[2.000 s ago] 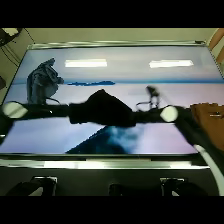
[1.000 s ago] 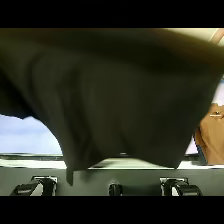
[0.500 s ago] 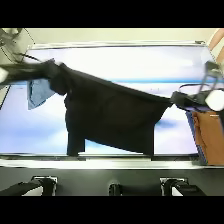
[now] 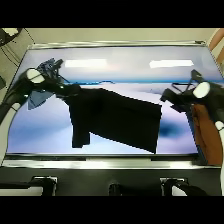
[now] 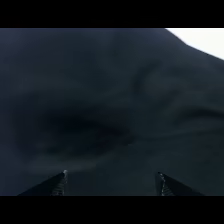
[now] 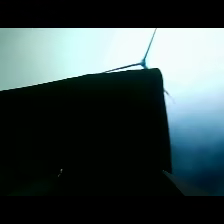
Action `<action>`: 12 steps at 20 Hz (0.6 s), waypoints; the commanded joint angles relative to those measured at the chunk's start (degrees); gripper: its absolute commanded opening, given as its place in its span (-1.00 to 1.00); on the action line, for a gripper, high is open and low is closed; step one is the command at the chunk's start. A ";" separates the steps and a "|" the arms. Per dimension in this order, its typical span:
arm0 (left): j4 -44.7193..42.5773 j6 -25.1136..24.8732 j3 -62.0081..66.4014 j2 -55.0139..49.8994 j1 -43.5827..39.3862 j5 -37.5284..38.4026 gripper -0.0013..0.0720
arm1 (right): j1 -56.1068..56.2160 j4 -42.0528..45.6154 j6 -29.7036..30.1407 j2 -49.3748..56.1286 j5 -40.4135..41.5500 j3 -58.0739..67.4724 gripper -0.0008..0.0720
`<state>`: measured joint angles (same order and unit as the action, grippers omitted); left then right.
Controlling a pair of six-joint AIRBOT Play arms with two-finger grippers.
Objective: Fold the shirts.
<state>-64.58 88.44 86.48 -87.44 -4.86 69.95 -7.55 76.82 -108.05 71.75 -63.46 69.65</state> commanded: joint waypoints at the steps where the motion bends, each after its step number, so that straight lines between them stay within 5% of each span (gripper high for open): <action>1: -5.29 -0.42 -2.56 1.14 7.82 9.25 0.80 | -9.73 -1.75 9.66 -0.96 -16.24 -0.35 0.85; 4: -4.57 -1.22 -13.68 1.14 9.27 6.51 0.80 | -12.52 -2.73 16.04 -1.18 -25.40 -9.66 0.77; 8: 4.00 -3.04 -24.79 -0.02 7.37 -3.67 0.80 | -12.48 -14.60 17.51 -1.81 -18.03 -22.32 0.77; 12: 6.34 -3.19 -25.07 -3.41 5.20 -7.23 0.64 | -12.48 -15.17 20.13 -1.79 -13.62 -28.02 0.82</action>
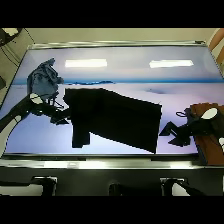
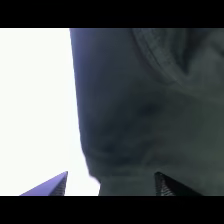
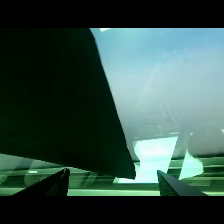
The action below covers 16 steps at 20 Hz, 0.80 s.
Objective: Fold the shirts.
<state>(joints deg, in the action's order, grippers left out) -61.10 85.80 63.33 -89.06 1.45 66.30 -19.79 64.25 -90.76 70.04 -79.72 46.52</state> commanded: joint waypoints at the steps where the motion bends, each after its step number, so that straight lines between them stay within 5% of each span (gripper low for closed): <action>1: 2.86 -0.50 -1.92 -2.29 -1.51 -4.26 0.60 | -0.24 -2.56 3.23 -0.09 3.67 -6.27 0.95; 3: 2.89 -0.35 -1.92 -2.54 -1.64 -5.38 -0.17 | -0.24 -3.43 3.19 -0.04 6.12 -8.90 0.94; 5: 2.86 -0.44 -1.40 -2.51 -1.64 -5.29 -0.40 | -0.24 -6.27 3.58 -0.04 8.74 -11.72 0.93; 6: 2.86 -0.63 -1.03 -2.47 -1.64 -4.42 -0.88 | -0.24 -8.07 3.58 -0.04 10.36 -13.27 0.93; 12: 2.84 -1.01 0.11 -0.87 -1.88 -1.14 -0.89 | -0.20 -19.23 5.31 -0.04 18.23 -18.40 0.86; 14: 2.84 -1.01 0.11 -0.35 -1.88 0.37 -0.89 | 2.62 -20.26 5.25 -0.04 18.71 -18.64 0.32; 16: 2.84 -1.03 0.11 0.61 -1.88 1.86 -0.89 | 7.93 -21.46 5.86 -0.07 20.50 -18.62 -0.60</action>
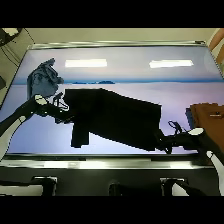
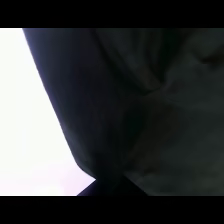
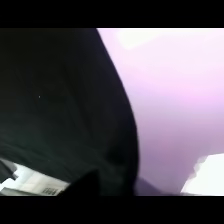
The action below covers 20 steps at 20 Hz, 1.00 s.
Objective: Fold the shirts.
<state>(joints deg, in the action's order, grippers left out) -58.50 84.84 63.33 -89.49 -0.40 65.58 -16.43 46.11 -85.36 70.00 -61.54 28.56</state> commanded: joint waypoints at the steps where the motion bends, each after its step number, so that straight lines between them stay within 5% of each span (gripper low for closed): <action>1: -0.04 -0.15 0.20 1.97 -0.02 3.52 -0.89 | 6.75 -3.41 0.76 -0.02 3.30 -0.11 -0.86; 7: -17.29 -2.58 17.66 20.94 -0.02 6.64 -0.89 | 7.15 7.21 6.58 -10.95 -1.64 28.98 -0.86; 12: -19.12 -2.29 51.10 37.64 -0.02 -2.01 -0.89 | 7.17 24.15 5.99 -29.16 17.27 64.81 -0.86; 15: -16.90 4.35 57.68 44.19 -0.02 -12.59 -0.89 | 7.17 25.38 -2.19 -36.74 20.46 70.90 -0.86; 20: -13.79 5.40 54.93 46.18 -0.02 -12.61 -0.89 | 7.17 29.29 -6.97 -38.49 7.52 70.90 -0.86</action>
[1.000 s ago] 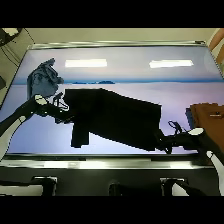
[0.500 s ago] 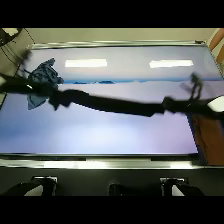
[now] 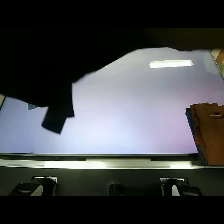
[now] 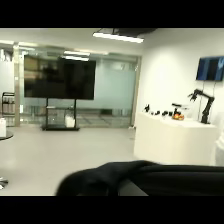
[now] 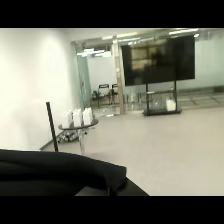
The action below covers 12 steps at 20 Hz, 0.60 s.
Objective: Fold the shirts.
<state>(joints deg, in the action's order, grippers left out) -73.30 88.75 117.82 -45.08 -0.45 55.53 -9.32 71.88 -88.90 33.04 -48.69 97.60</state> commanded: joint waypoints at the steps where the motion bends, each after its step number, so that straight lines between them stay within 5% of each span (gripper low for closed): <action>1: 0.04 1.49 -0.83 1.25 0.04 -2.21 -0.89 | 0.07 4.48 -4.92 -0.68 -7.87 1.86 -0.86; 7: -2.16 1.01 -14.23 -9.07 0.02 9.57 -0.89 | 0.35 4.74 -6.01 16.04 -41.11 -0.79 -0.86; 9: -2.10 -2.36 -22.80 -14.80 0.00 10.12 -0.89 | 0.35 1.53 -4.61 23.50 -41.42 -8.76 -0.86; 12: -1.68 -2.95 -35.10 -25.79 -0.02 6.82 -0.89 | 0.33 0.24 -5.16 33.42 -25.38 -22.29 -0.86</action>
<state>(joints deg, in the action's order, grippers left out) -75.05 87.37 92.77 -62.26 -0.51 63.16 -9.04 73.95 -93.93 57.65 -80.82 84.97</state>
